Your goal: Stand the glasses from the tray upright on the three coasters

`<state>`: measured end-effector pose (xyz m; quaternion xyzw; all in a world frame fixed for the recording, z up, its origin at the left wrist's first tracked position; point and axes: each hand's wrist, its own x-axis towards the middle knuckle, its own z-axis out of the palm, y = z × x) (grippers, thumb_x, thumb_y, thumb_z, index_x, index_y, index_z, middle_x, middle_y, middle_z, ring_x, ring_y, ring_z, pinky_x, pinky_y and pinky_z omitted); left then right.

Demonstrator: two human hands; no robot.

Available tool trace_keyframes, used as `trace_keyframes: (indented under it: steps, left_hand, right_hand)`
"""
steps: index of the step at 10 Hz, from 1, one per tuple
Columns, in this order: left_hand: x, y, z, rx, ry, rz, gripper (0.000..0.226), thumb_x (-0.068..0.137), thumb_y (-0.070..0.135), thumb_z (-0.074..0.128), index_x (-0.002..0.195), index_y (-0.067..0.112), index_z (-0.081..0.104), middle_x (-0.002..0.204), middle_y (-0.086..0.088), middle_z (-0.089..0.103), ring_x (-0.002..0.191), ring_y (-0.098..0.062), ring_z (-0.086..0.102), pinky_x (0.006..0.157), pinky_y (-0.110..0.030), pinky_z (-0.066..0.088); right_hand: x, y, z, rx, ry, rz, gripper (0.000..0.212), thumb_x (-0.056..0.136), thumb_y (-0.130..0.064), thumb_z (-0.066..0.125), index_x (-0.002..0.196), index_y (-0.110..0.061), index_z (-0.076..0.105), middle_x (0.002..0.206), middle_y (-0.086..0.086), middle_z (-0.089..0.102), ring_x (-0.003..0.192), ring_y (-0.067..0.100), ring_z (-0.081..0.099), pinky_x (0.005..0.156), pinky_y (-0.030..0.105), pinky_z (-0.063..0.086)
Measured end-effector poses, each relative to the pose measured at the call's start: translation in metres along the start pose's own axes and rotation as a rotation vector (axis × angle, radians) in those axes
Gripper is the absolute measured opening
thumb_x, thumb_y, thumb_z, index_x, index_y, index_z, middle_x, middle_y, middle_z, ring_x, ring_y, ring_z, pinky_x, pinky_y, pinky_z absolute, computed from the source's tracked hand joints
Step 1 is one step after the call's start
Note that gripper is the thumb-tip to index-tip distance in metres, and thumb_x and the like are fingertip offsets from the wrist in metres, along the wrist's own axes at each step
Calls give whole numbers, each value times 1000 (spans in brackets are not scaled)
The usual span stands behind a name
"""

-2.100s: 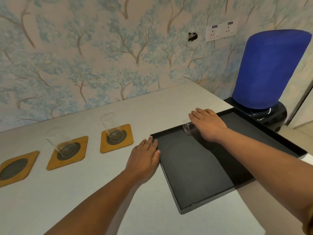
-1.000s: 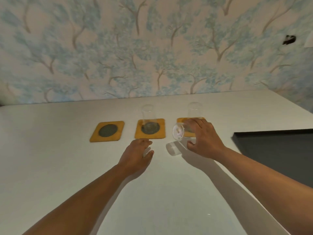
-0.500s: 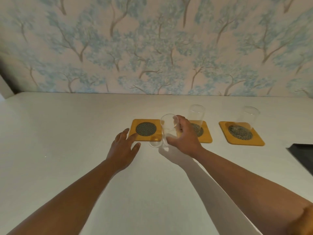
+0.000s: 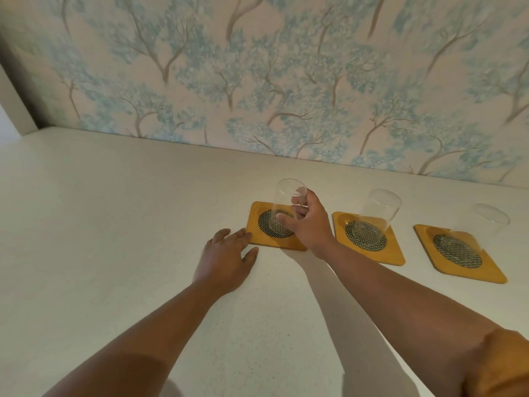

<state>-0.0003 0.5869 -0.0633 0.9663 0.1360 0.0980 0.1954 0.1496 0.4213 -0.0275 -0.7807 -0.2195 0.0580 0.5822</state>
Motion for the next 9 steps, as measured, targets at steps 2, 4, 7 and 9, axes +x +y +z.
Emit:
trace_keyframes:
  steps: [2,4,7,9]
  left_hand:
    - [-1,2,-2,-5,-2,4,55,100,53,42,148,26,47,158,7,42,150,-25,26,119,-50,30]
    - [-2,2,-2,1,-1,-3,55,100,54,42,148,27,47,157,8,43,150,-24,27,118,-50,30]
    - [-2,5,-4,-3,5,-3,55,99,54,44,146,26,49,156,7,45,149,-25,29,118,-49,32]
    - [-6,4,-4,24,64,26,58,98,50,50,147,21,45,158,-4,41,144,-27,37,114,-49,37]
  right_hand:
    - [7,4,8,-14,-19,-34,85,74,-34,87,145,-27,41,136,-3,55,123,14,54,99,27,48]
    - [8,7,11,-50,-3,-31,86,74,-39,86,145,-26,40,138,-4,56,125,14,54,103,35,48]
    - [-2,2,12,-42,-1,3,104,75,-37,86,156,-22,23,154,2,42,137,17,43,110,34,40]
    - [-33,-2,-5,-31,6,-12,105,78,-31,85,158,-19,18,160,4,34,146,18,33,114,31,31]
